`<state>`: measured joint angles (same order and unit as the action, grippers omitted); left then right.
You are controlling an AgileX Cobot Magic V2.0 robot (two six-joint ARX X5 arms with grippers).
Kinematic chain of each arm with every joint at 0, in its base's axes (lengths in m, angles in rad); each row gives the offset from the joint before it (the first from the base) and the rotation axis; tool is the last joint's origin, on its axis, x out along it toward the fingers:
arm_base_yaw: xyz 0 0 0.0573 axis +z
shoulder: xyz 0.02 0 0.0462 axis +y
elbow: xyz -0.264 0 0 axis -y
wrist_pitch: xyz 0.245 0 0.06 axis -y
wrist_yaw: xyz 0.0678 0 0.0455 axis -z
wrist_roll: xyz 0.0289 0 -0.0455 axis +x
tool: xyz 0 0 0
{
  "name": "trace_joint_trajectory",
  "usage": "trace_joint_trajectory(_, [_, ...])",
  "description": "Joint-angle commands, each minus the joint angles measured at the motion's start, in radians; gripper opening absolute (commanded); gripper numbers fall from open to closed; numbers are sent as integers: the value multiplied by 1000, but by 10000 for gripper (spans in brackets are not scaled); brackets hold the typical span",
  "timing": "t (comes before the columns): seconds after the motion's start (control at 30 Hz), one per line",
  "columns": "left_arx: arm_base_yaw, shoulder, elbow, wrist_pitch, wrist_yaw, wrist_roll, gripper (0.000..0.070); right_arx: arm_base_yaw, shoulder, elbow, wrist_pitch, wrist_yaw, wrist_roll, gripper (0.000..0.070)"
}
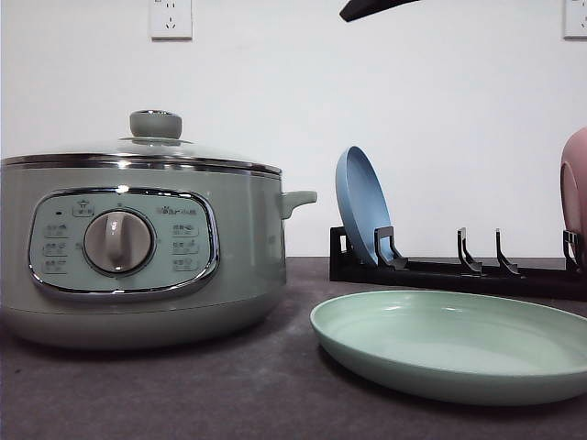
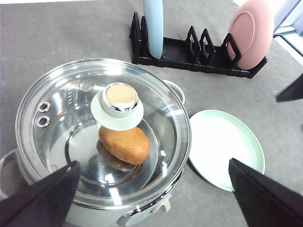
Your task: Transfer potato from steamer to green plate
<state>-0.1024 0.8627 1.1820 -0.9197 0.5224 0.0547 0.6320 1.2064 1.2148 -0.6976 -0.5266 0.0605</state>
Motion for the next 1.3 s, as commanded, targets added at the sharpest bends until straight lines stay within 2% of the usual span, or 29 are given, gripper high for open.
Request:
trace_joint_trajectory(0.0, [-2, 6, 24, 3, 2, 4, 637, -10, 13, 15, -3, -37, 10, 387])
trace_joint_trajectory(0.5, [-3, 7, 24, 2, 2, 4, 637, -27, 13, 15, -14, -30, -2, 387])
trace_joint_trajectory(0.63, [-14, 29, 38, 25, -4, -22, 637, -27, 13, 15, -14, -30, -5, 387])
trace_joint_trajectory(0.77, [-48, 111, 124, 7, -66, -21, 637, -27, 13, 15, -14, -29, -15, 387])
trace_joint_trajectory(0.97, [-123, 308, 339, -72, -148, -19, 637, -27, 13, 15, -14, -23, -20, 387])
trace_joint_trajectory(1.27, [-215, 622, 619, -228, -303, 4, 636, -27, 13, 15, -17, -22, -33, 387])
